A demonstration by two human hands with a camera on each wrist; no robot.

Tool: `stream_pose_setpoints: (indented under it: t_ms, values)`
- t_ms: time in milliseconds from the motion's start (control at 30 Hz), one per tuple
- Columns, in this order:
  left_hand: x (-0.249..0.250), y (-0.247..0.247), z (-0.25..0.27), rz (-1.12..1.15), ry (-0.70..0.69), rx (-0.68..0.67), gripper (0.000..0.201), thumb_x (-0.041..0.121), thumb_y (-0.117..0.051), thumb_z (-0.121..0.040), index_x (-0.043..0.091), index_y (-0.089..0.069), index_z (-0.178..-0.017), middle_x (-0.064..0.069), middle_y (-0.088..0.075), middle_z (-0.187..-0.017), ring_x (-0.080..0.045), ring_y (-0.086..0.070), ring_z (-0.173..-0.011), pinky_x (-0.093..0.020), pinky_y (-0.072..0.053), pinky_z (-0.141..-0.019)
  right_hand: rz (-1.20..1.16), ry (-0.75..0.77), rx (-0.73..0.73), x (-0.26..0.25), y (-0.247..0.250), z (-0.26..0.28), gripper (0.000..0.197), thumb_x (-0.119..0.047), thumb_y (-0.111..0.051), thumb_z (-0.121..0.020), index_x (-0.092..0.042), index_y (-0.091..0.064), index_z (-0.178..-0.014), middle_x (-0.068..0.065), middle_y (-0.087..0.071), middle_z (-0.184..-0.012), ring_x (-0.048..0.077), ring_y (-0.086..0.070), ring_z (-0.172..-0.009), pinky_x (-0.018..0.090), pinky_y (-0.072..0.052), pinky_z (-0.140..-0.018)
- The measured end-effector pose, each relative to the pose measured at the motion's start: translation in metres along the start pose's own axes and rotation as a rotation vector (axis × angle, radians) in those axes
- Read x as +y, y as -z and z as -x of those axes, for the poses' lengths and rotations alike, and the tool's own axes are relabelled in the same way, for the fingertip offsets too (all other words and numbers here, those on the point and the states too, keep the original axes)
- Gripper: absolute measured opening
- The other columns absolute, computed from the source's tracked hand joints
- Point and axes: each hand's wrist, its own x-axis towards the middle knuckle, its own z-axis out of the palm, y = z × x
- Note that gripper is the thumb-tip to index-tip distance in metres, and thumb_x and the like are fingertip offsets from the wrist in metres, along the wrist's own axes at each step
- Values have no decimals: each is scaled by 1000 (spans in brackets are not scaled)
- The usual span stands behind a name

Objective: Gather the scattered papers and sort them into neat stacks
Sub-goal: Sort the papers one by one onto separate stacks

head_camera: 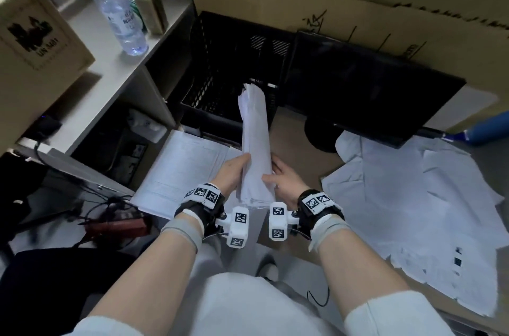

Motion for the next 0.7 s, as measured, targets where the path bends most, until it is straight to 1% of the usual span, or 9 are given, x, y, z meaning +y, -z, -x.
stream_pose_setpoints:
  t_ms: [133, 233, 300, 367, 433, 467, 533, 600, 700]
  values:
    - [-4, -11, -5, 2, -44, -43, 36, 30, -51, -105, 0, -67, -117, -18, -73, -115, -35, -68, -110, -49, -51, -103, 17, 22, -36, -6, 16, 6, 78, 9, -55, -89, -26, -29, -153, -4, -54, -137, 19, -58, -122, 44, -46, -106]
    - [0, -16, -14, 12, -37, -42, 36, 34, -49, -105, 5, -69, -112, -16, -74, -109, -33, -70, -103, -47, -53, -98, 35, 29, -29, -16, 21, 4, 77, 7, -55, -89, -28, -29, -153, -3, -52, -141, 19, -57, -122, 43, -47, -106]
    - [4, -16, -20, 22, -31, -41, 41, 39, -45, -106, 6, -69, -116, -15, -74, -110, -30, -71, -102, -44, -55, -94, 24, 32, -27, -23, 21, 1, 69, 2, -56, -91, -36, -36, -145, -7, -59, -131, 15, -62, -114, 37, -52, -97]
    - [8, -15, -25, 40, -23, -33, 42, 40, -43, -107, 9, -70, -114, -13, -75, -109, -27, -72, -98, -37, -56, -83, 15, 32, -12, -27, 20, -4, 54, -5, -59, -93, -42, -43, -129, -11, -65, -118, 11, -65, -105, 30, -54, -86]
    - [11, -11, -32, 61, 8, -24, 40, 42, -43, -106, 14, -72, -106, -11, -76, -104, -28, -72, -98, -38, -56, -84, 7, 25, -1, -30, 16, -12, 49, -13, -64, -92, -40, -47, -129, -9, -66, -120, 14, -67, -106, 34, -54, -91]
    - [12, -9, -36, 62, 14, -25, 39, 42, -43, -106, 16, -72, -103, -10, -76, -101, -27, -72, -98, -39, -56, -88, 5, 31, 3, -30, 14, -17, 54, -18, -68, -89, -38, -47, -134, -8, -66, -124, 16, -67, -110, 39, -53, -96]
    - [18, -2, -41, 41, 4, -53, 37, 40, -45, -106, 16, -73, -103, -6, -77, -96, -22, -73, -93, -35, -56, -83, -1, 39, -2, -30, 8, -27, 65, -28, -76, -82, -38, -46, -138, -8, -65, -128, 17, -65, -114, 45, -50, -101]
    - [22, 6, -48, 22, -23, -105, 32, 37, -53, -103, 14, -73, -110, -7, -78, -101, -21, -74, -95, -31, -57, -82, -28, 26, -5, -32, 5, -34, 79, -33, -82, -75, -37, -42, -143, -6, -64, -131, 18, -64, -116, 46, -49, -103]
    - [24, 19, -59, -15, -30, -150, 34, 43, -61, -98, 17, -72, -116, -7, -77, -109, -21, -74, -100, -36, -58, -91, -11, 16, -5, -36, -2, -46, 91, -38, -86, -72, -36, -35, -148, -5, -57, -138, 15, -61, -120, 41, -49, -104]
